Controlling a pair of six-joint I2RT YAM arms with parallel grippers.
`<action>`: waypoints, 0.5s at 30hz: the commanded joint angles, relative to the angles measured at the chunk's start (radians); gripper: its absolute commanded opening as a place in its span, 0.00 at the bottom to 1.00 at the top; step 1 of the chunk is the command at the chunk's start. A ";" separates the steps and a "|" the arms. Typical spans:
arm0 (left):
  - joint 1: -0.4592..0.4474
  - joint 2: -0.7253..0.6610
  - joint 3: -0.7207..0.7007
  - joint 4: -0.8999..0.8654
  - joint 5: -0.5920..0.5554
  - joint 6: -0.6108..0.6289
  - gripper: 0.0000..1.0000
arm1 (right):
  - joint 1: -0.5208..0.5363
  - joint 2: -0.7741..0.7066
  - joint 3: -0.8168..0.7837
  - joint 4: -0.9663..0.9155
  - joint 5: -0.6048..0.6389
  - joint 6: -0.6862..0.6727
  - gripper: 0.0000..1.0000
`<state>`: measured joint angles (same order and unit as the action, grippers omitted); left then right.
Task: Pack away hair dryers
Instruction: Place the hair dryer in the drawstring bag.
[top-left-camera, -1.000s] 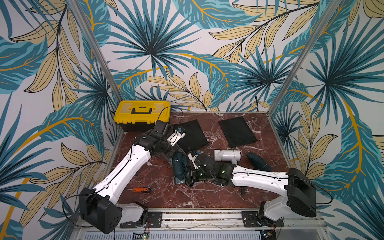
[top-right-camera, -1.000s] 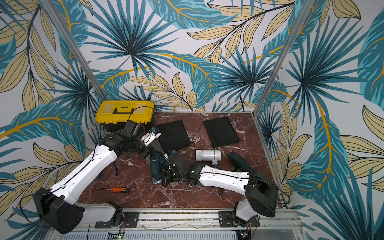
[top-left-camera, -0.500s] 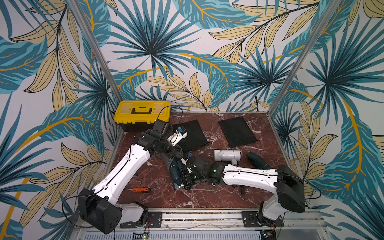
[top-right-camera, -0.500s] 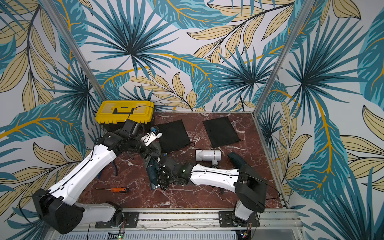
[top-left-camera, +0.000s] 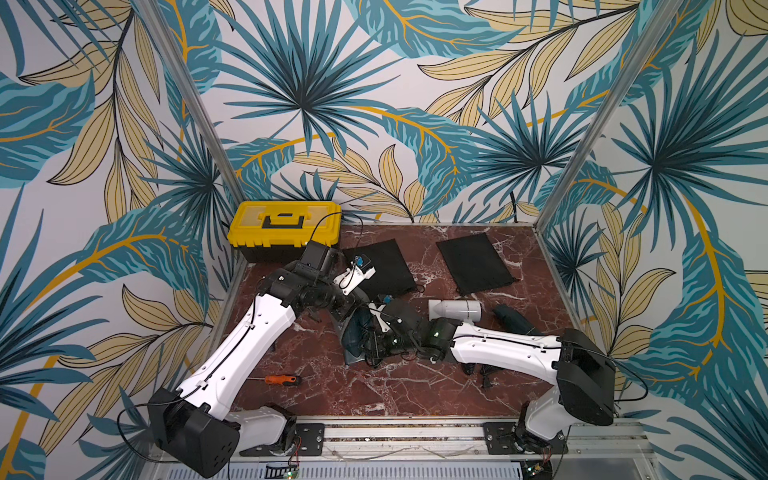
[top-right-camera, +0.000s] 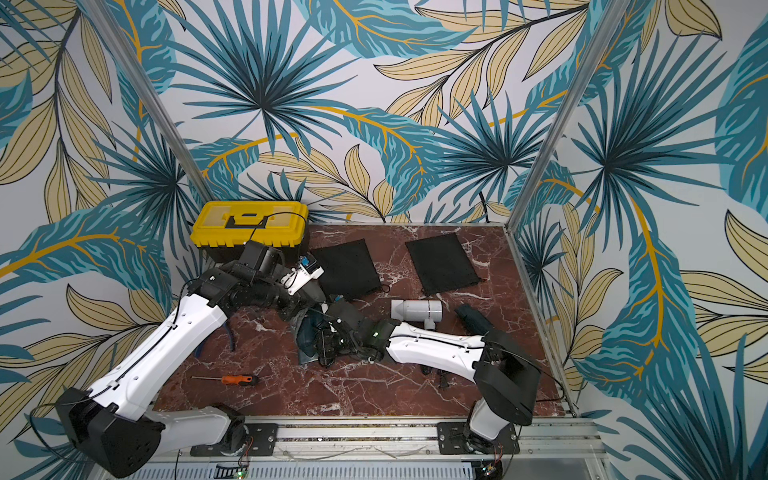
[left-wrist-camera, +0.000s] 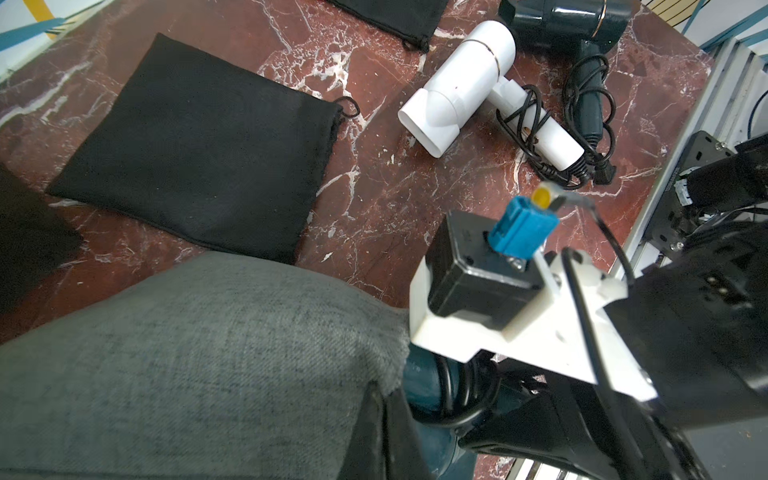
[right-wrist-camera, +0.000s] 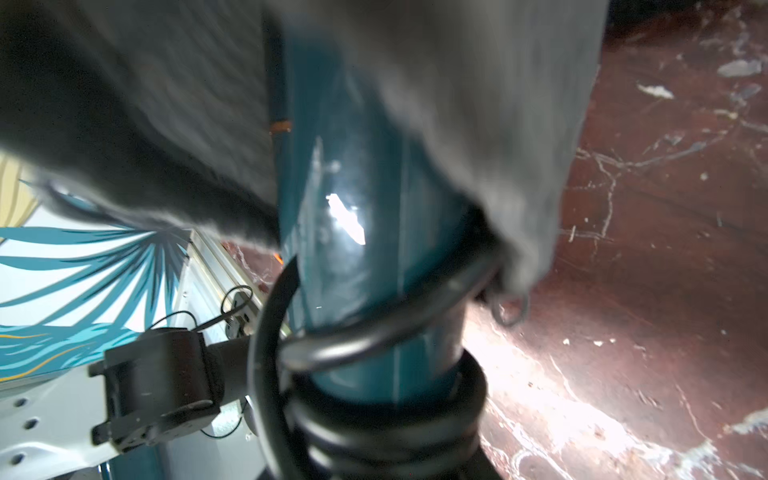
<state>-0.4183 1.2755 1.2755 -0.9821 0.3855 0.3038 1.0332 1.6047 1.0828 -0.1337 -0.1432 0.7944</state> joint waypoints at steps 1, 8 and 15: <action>-0.004 -0.023 -0.035 -0.005 0.033 0.001 0.00 | -0.011 -0.058 -0.040 0.147 -0.034 0.026 0.00; -0.004 -0.042 -0.064 -0.010 0.086 0.011 0.00 | -0.055 -0.071 -0.087 0.237 -0.067 0.114 0.00; -0.004 -0.056 -0.050 -0.042 0.196 0.018 0.00 | -0.100 -0.056 -0.061 0.242 -0.109 0.156 0.00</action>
<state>-0.4183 1.2449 1.2308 -0.9932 0.5053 0.3069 0.9363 1.5700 1.0092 0.0101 -0.2195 0.9283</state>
